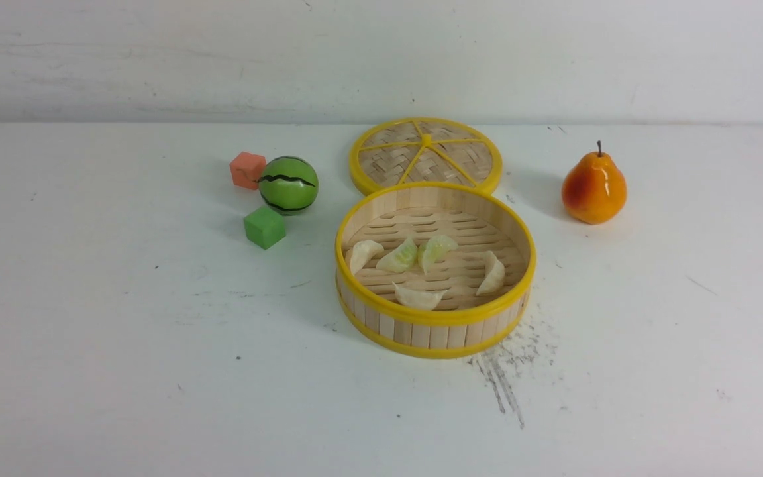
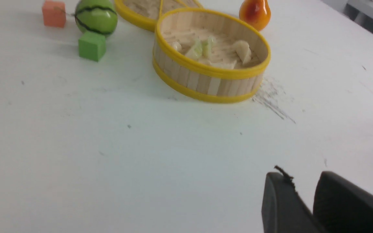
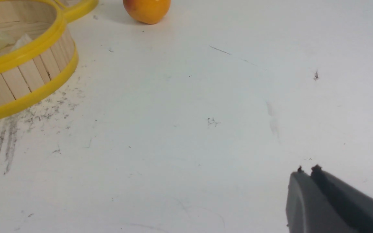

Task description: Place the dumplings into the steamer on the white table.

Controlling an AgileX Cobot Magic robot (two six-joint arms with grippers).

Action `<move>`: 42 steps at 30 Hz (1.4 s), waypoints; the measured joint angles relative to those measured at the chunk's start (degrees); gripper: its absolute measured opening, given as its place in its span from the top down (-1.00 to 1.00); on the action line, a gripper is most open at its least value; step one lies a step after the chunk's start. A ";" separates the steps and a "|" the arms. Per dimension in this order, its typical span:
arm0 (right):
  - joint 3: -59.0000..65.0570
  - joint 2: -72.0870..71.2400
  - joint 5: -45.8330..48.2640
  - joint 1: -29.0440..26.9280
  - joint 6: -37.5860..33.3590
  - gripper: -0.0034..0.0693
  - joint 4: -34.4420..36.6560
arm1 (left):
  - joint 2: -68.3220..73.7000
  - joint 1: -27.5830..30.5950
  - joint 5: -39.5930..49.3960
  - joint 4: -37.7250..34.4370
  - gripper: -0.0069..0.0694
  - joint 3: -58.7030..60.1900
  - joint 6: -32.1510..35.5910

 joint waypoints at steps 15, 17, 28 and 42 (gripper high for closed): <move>0.00 0.00 0.00 0.00 0.00 0.79 0.00 | 0.00 24.21 -36.63 -0.97 0.86 18.65 0.00; 0.00 0.00 0.00 0.00 0.00 0.79 0.00 | -0.38 27.51 -37.03 -0.97 0.86 20.24 0.00; 0.00 -0.04 0.02 0.00 0.00 0.76 0.00 | -4.61 34.29 -28.80 2.46 0.86 25.06 -3.41; 0.00 -0.04 0.02 0.00 0.06 0.72 -0.05 | -4.61 34.84 -17.41 3.35 0.86 25.24 -4.10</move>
